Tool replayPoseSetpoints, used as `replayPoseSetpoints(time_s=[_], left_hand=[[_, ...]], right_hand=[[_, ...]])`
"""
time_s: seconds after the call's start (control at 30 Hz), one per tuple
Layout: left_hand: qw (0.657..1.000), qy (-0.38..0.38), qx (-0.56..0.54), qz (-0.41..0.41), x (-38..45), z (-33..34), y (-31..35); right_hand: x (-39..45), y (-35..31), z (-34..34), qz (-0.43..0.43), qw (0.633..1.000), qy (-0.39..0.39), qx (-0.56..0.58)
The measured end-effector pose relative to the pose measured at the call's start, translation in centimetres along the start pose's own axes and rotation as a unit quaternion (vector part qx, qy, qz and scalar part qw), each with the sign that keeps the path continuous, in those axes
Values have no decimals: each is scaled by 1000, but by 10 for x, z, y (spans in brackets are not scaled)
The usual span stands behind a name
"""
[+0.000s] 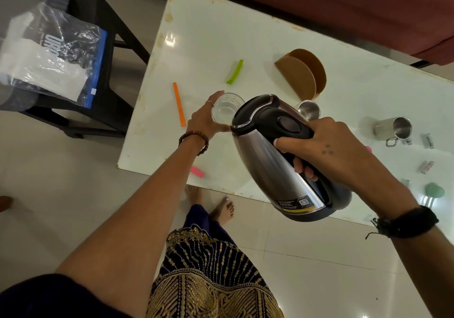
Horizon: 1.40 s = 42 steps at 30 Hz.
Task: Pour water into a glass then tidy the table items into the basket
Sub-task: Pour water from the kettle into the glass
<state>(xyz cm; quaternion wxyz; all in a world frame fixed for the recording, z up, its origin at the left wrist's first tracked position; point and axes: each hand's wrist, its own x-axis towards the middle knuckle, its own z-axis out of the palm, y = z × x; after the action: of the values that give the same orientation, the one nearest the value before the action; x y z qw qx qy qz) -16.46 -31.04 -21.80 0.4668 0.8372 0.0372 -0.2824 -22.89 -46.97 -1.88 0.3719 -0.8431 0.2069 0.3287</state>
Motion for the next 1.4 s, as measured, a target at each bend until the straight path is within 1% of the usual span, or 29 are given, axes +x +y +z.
replayPoseSetpoints(time_s=[0.1, 0.23, 0.37, 0.67, 0.93, 1.4], left_hand=[[1000, 1, 1, -1, 0, 0, 0], [1000, 2, 4, -5, 0, 1, 0], [1000, 1, 9, -9, 1, 2, -1], [1000, 7, 9, -24, -2, 2, 1], [1000, 4, 12, -23, -1, 2, 0], [1000, 6, 12, -25, -2, 3, 2]], right_hand=[[-1, 1, 0, -13, 1000, 7, -16], [1, -1, -1, 6, 1000, -8, 13], [3, 4, 1, -31, 999, 7, -12], [4, 1, 0, -41, 999, 10, 13], [5, 0, -1, -41, 999, 5, 4], [4, -7, -5, 4, 1000, 0, 13]])
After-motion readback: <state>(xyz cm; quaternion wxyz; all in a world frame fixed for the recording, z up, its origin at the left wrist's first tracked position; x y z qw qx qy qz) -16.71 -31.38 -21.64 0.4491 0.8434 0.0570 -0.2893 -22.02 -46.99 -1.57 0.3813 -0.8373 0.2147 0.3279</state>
